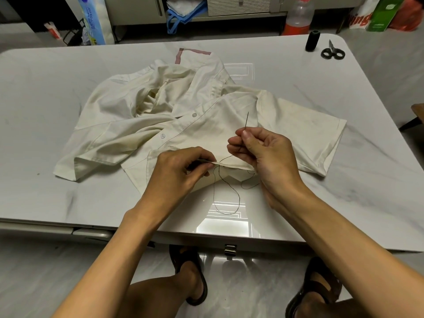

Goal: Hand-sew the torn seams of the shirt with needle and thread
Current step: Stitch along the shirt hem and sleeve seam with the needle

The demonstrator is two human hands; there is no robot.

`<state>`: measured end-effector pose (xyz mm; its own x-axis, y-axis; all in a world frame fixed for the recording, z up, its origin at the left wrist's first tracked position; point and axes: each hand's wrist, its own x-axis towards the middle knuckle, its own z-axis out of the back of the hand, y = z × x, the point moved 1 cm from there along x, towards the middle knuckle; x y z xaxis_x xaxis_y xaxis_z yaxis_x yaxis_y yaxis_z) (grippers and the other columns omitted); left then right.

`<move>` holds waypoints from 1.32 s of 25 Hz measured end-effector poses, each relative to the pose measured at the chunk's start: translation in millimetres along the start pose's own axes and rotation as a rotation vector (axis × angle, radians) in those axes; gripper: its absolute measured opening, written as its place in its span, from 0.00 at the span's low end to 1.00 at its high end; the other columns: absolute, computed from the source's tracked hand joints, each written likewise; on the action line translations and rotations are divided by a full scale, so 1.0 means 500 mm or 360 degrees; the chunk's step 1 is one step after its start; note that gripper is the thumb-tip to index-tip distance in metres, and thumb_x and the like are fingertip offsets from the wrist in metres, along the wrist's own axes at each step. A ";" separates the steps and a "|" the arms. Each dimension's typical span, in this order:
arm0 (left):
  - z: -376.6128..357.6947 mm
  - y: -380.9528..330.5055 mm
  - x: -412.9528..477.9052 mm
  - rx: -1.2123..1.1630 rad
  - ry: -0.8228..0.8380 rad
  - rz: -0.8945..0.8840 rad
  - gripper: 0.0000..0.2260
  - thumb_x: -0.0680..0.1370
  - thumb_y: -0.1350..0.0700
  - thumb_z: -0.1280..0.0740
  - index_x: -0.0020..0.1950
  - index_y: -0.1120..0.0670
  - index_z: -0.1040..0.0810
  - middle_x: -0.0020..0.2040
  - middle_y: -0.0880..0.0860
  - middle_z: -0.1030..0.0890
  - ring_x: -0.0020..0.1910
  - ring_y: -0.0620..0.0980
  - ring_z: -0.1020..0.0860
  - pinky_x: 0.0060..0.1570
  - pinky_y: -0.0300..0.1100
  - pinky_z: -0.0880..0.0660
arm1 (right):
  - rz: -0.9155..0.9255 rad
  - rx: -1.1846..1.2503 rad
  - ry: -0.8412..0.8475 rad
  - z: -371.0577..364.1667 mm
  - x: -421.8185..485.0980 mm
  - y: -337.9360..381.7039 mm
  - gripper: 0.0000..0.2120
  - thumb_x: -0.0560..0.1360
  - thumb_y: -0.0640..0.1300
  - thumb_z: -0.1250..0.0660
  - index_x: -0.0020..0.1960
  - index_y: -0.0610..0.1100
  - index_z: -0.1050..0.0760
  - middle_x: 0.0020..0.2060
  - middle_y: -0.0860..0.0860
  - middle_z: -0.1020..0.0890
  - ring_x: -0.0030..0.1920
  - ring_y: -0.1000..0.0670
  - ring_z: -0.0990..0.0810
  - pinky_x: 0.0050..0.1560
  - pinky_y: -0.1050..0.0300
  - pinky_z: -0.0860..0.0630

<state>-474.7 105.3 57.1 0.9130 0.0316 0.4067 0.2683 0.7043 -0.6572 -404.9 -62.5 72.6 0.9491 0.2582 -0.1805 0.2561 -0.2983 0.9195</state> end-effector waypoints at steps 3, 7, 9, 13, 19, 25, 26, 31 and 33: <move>-0.001 0.003 -0.002 -0.0003 -0.0046 0.0083 0.02 0.75 0.64 0.26 0.46 0.59 0.16 0.36 0.47 0.17 0.35 0.42 0.17 0.39 0.35 0.22 | 0.0040 0.0066 0.0073 -0.002 -0.003 0.009 0.08 0.82 0.37 0.41 0.48 0.38 0.24 0.42 0.44 0.14 0.46 0.46 0.14 0.51 0.58 0.19; -0.001 0.016 0.003 -0.0138 -0.0108 0.0355 0.00 0.76 0.62 0.27 0.46 0.58 0.16 0.35 0.51 0.17 0.34 0.46 0.17 0.41 0.37 0.22 | 0.0220 -0.0062 0.0122 0.007 -0.016 0.035 0.08 0.82 0.38 0.41 0.49 0.40 0.24 0.35 0.49 0.18 0.38 0.48 0.17 0.50 0.53 0.19; -0.002 0.021 0.005 -0.0153 -0.0113 0.0461 0.01 0.76 0.62 0.27 0.45 0.57 0.16 0.34 0.51 0.17 0.34 0.45 0.18 0.41 0.35 0.23 | 0.0351 -0.0160 0.0116 0.013 -0.032 0.052 0.08 0.82 0.37 0.41 0.49 0.41 0.24 0.33 0.49 0.20 0.35 0.51 0.20 0.49 0.52 0.19; -0.012 0.036 0.004 -0.0205 -0.0132 0.0651 0.03 0.76 0.61 0.28 0.44 0.56 0.17 0.34 0.53 0.17 0.34 0.50 0.18 0.41 0.39 0.24 | 0.0432 -0.0388 0.0162 0.028 -0.086 0.106 0.08 0.82 0.37 0.41 0.49 0.39 0.23 0.31 0.50 0.21 0.32 0.53 0.24 0.44 0.55 0.21; -0.049 0.041 -0.009 -0.0358 -0.0199 0.0863 0.04 0.78 0.61 0.29 0.43 0.57 0.17 0.36 0.59 0.18 0.32 0.44 0.23 0.35 0.33 0.28 | 0.0176 -0.0522 0.0373 0.047 -0.169 0.189 0.09 0.82 0.36 0.40 0.48 0.39 0.23 0.30 0.49 0.23 0.28 0.54 0.28 0.38 0.56 0.21; -0.064 0.056 -0.019 -0.0407 -0.0350 0.0899 0.06 0.78 0.62 0.30 0.43 0.54 0.18 0.38 0.57 0.17 0.36 0.48 0.20 0.45 0.43 0.24 | -0.0146 -0.0410 0.0552 0.091 -0.224 0.246 0.07 0.81 0.35 0.40 0.50 0.36 0.23 0.30 0.49 0.24 0.26 0.55 0.30 0.32 0.61 0.24; -0.065 0.058 -0.018 -0.0409 -0.0365 0.0907 0.06 0.78 0.62 0.30 0.42 0.54 0.18 0.38 0.57 0.17 0.36 0.48 0.20 0.45 0.43 0.23 | -0.0238 -0.0404 0.0609 0.097 -0.231 0.251 0.07 0.81 0.35 0.40 0.50 0.36 0.24 0.30 0.48 0.24 0.26 0.56 0.30 0.31 0.61 0.24; -0.075 0.068 -0.015 -0.0412 -0.0405 0.0921 0.07 0.78 0.62 0.30 0.42 0.53 0.18 0.36 0.56 0.18 0.35 0.49 0.21 0.44 0.43 0.24 | -0.0626 -0.0383 0.0895 0.115 -0.246 0.260 0.07 0.80 0.34 0.40 0.49 0.37 0.24 0.31 0.48 0.23 0.24 0.58 0.29 0.29 0.64 0.24; -0.075 0.070 -0.015 -0.0430 -0.0413 0.0932 0.06 0.78 0.62 0.30 0.42 0.53 0.18 0.36 0.55 0.19 0.35 0.47 0.21 0.44 0.42 0.24 | -0.0704 -0.0367 0.0960 0.117 -0.244 0.258 0.06 0.80 0.34 0.40 0.49 0.37 0.24 0.31 0.48 0.23 0.24 0.58 0.29 0.28 0.65 0.24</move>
<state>-460.5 103.0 7.1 0.8369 0.5447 0.0535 -0.1482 0.3197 -0.9359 -477.0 -186.1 192.8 0.4870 0.7831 -0.3868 0.4801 0.1300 0.8675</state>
